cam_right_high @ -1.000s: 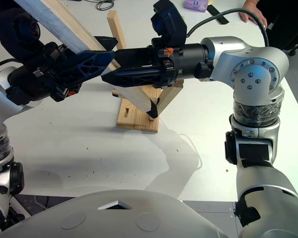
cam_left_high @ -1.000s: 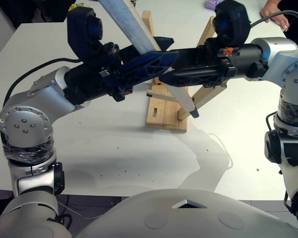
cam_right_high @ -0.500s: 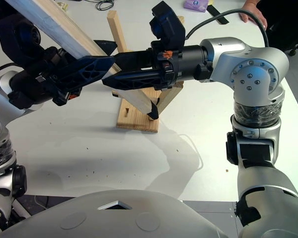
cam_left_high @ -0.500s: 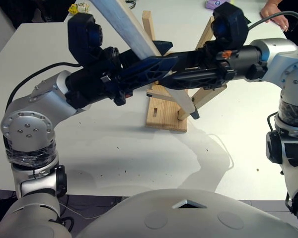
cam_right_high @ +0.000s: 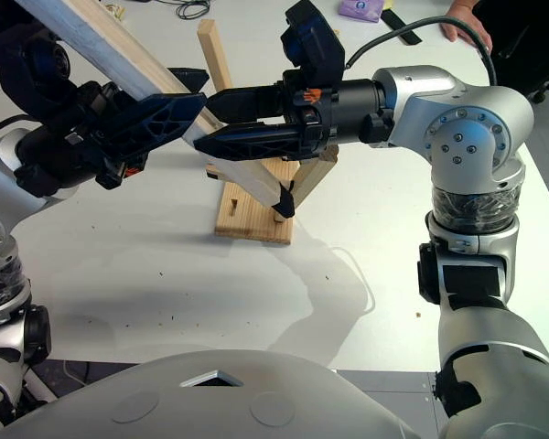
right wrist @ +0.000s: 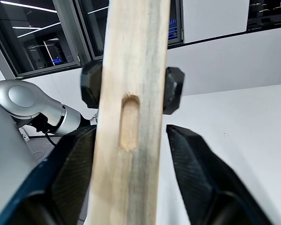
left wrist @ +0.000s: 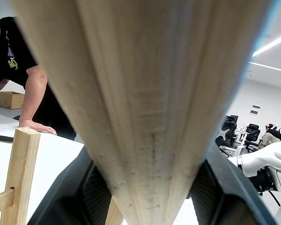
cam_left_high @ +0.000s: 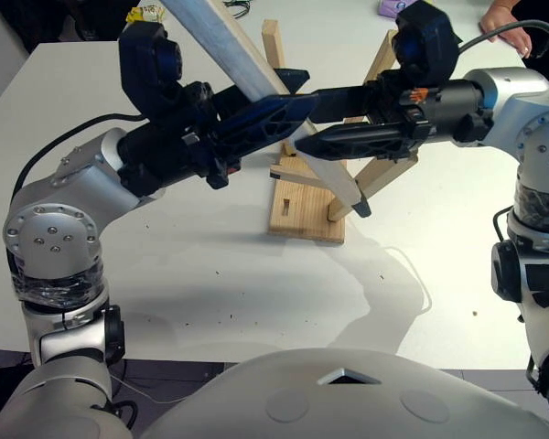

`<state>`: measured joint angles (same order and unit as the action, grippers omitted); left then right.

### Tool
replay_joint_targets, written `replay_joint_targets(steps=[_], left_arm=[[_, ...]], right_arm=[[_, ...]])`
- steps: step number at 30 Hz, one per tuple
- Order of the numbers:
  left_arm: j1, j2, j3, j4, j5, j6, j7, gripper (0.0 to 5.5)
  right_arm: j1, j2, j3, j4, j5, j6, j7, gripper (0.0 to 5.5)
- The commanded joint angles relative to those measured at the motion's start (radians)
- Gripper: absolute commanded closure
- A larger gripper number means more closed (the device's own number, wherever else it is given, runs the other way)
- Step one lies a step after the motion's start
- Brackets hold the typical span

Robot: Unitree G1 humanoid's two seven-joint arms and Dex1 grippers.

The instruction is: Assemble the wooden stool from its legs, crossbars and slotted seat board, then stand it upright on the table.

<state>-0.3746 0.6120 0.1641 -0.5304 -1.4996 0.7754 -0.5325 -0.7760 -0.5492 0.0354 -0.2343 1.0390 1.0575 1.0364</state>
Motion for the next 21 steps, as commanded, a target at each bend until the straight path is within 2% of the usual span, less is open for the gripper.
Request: replay_joint_targets(steps=[1,6,12,18,21], left_arm=[[-0.011,0.001,0.008,0.004,-0.001,-0.002,-0.018,3.44],[-0.003,0.017,0.021,0.022,0.043,-0.009,-0.039,3.44],[0.008,0.072,0.078,0.063,0.135,-0.023,-0.111,3.44],[-0.039,0.196,0.223,0.115,0.155,-0.027,-0.198,3.44],[-0.025,0.246,0.221,0.146,0.246,-0.051,-0.299,3.44]], right_arm=[[-0.005,-0.016,0.002,-0.008,-0.014,-0.006,0.012,2.19],[0.001,-0.044,0.01,-0.001,-0.041,0.005,0.019,1.55],[-0.021,-0.066,-0.062,0.074,-0.062,-0.039,0.009,1.55],[-0.073,-0.083,-0.179,0.187,-0.116,-0.134,-0.047,1.55],[-0.088,-0.085,-0.243,0.232,-0.136,-0.184,-0.099,1.55]])
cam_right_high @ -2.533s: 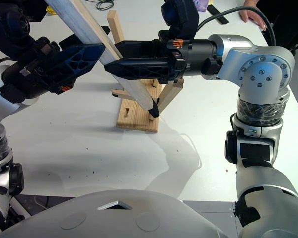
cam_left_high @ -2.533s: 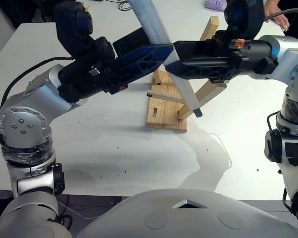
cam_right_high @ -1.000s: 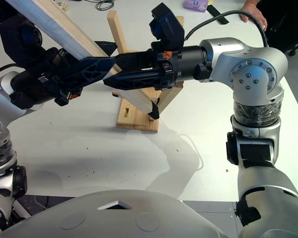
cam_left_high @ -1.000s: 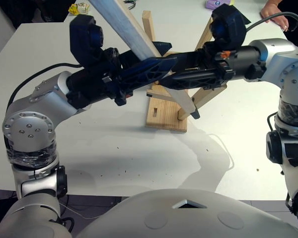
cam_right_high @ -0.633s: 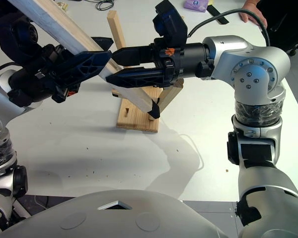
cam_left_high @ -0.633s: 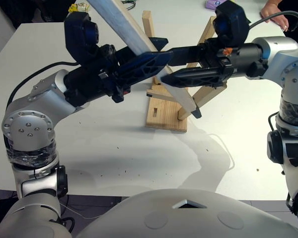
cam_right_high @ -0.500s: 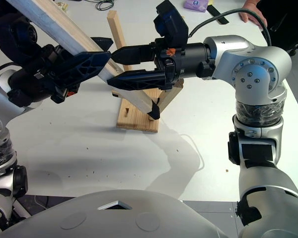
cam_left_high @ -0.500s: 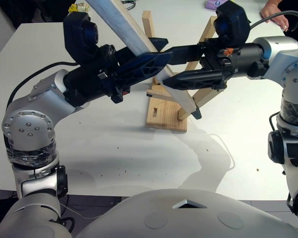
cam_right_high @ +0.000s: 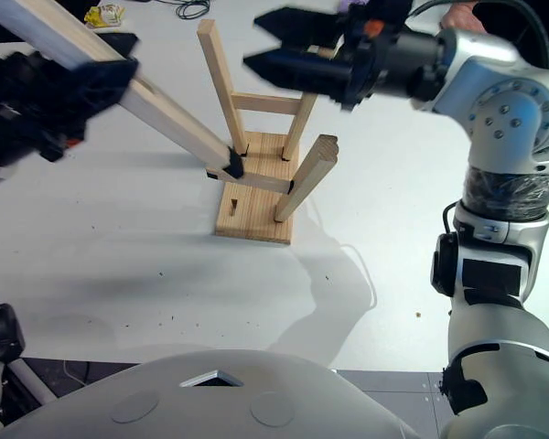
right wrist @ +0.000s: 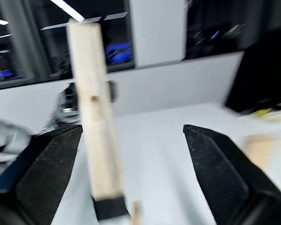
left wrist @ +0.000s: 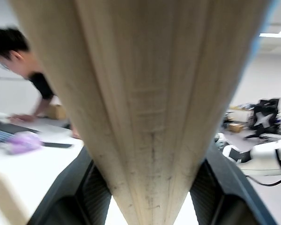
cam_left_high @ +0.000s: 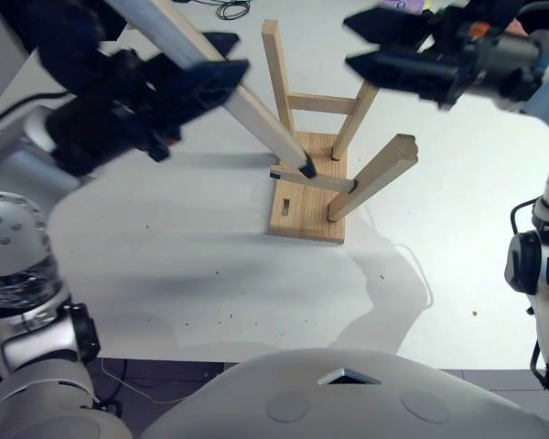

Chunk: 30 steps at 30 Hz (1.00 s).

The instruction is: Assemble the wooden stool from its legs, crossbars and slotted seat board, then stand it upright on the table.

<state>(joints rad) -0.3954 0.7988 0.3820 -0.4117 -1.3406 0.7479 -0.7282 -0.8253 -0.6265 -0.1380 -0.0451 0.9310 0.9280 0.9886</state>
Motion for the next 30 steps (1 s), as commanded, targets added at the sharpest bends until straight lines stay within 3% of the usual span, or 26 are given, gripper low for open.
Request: replay_joint_targets(steps=[1,8,12,18,24,30], left_arm=[[0.017,0.069,-0.017,0.026,0.135,-0.042,-0.146,3.44],[0.208,0.035,-0.103,0.02,0.381,-0.192,-0.284,3.45],[0.23,0.065,-0.046,0.052,0.398,-0.224,-0.321,3.45],[0.163,0.064,0.079,0.04,0.253,-0.164,-0.258,3.45],[0.261,-0.005,-0.048,0.033,0.378,-0.216,-0.292,3.45],[0.366,-0.084,-0.13,0.031,0.53,-0.325,-0.292,3.46]], right_arm=[[-0.047,-0.001,-0.089,0.059,-0.034,-0.073,-0.075,1.55],[-0.068,0.024,-0.126,0.144,-0.079,-0.161,-0.143,1.55],[-0.028,0.007,-0.15,0.143,-0.094,-0.17,-0.153,1.55],[0.033,-0.005,-0.147,0.104,-0.106,-0.173,-0.154,1.55],[0.094,0.011,-0.067,0.081,-0.183,-0.201,-0.166,1.55],[0.07,0.029,-0.023,0.22,-0.297,-0.274,-0.18,1.55]])
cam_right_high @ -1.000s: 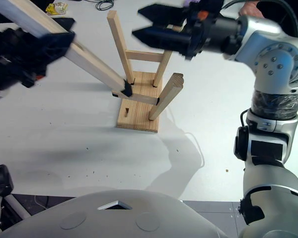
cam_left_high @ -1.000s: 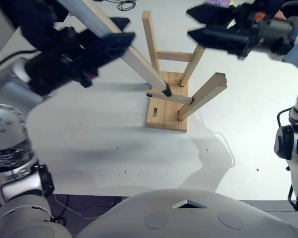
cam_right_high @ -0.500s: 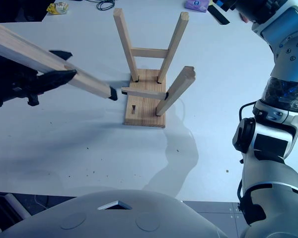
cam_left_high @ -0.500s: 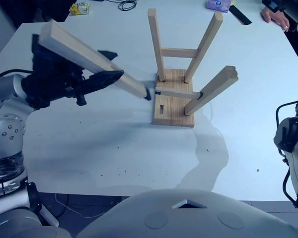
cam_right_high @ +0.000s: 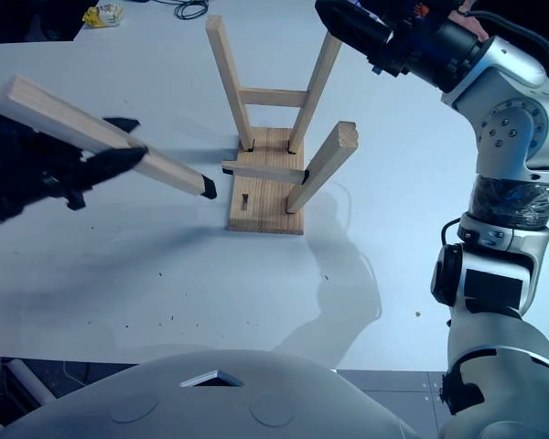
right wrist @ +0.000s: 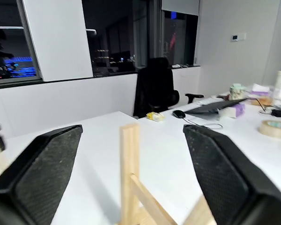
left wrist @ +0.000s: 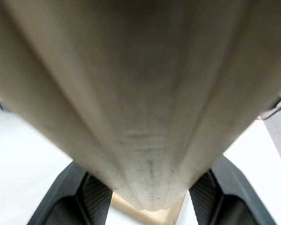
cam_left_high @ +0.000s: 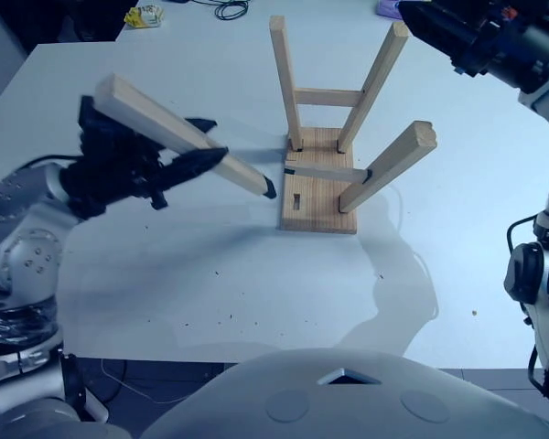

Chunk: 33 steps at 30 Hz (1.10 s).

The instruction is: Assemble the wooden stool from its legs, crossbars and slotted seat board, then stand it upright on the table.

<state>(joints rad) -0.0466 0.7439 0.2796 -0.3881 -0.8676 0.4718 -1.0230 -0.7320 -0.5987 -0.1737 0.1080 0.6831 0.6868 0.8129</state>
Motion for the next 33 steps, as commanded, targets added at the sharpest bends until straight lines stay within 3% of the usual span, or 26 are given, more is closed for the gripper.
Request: replay_joint_targets(steps=[1,11,16,19,26,33], left_arm=[[0.015,-0.042,-0.038,0.015,0.074,-0.063,0.006,3.46],[-0.054,-0.166,-0.108,0.124,0.191,-0.203,0.034,3.46],[-0.022,-0.242,-0.139,0.132,0.213,-0.243,0.064,3.46],[-0.01,-0.269,-0.168,0.131,0.229,-0.249,0.07,3.46],[-0.008,-0.301,-0.237,0.182,0.282,-0.264,0.068,3.46],[0.018,-0.24,-0.279,0.242,0.336,-0.27,0.006,3.46]], right_arm=[[-0.031,0.003,0.017,0.091,-0.062,-0.044,0.0,1.55],[0.033,0.013,0.085,0.07,-0.138,-0.093,0.058,1.55],[0.105,-0.054,0.226,0.076,-0.32,-0.239,0.128,1.55],[0.091,-0.056,0.254,0.134,-0.374,-0.306,0.167,1.55],[0.034,-0.038,0.338,0.256,-0.498,-0.472,0.248,1.55],[0.031,-0.015,0.371,0.305,-0.537,-0.571,0.329,1.55]])
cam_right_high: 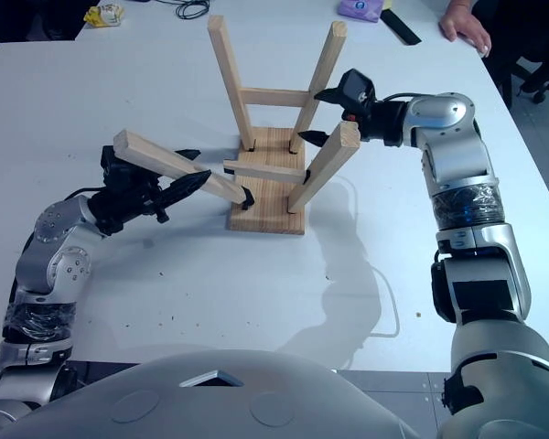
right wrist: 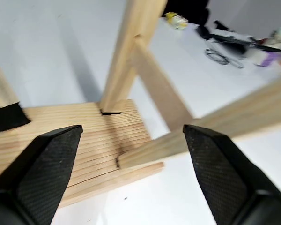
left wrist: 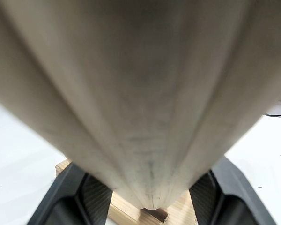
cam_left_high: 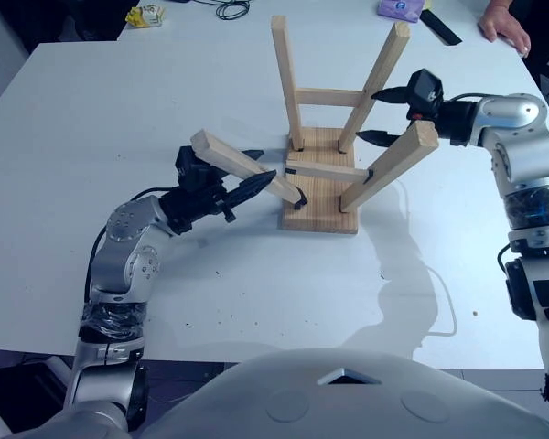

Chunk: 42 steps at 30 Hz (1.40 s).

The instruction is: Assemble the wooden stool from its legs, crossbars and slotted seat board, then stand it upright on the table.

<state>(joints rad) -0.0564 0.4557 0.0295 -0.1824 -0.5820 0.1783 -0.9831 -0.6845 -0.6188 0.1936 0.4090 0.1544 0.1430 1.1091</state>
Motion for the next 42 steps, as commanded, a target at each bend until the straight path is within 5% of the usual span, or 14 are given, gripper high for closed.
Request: replay_joint_targets(steps=[1,22,29,42], left_arm=[[0.035,0.061,-0.037,0.035,0.052,0.027,-0.046,3.46],[0.05,0.265,-0.071,-0.15,-0.04,0.152,-0.133,3.46],[0.037,0.285,0.033,-0.304,-0.148,0.213,-0.067,3.46],[0.031,0.285,0.038,-0.271,-0.082,0.176,-0.084,3.46]], right_arm=[[-0.013,0.006,0.006,0.002,-0.011,-0.033,0.04,1.55],[0.149,-0.066,-0.06,-0.161,-0.008,-0.032,0.066,1.55],[0.211,-0.096,-0.099,-0.207,0.004,0.006,0.044,1.55],[0.181,-0.088,-0.086,-0.163,-0.001,0.002,0.039,1.55]])
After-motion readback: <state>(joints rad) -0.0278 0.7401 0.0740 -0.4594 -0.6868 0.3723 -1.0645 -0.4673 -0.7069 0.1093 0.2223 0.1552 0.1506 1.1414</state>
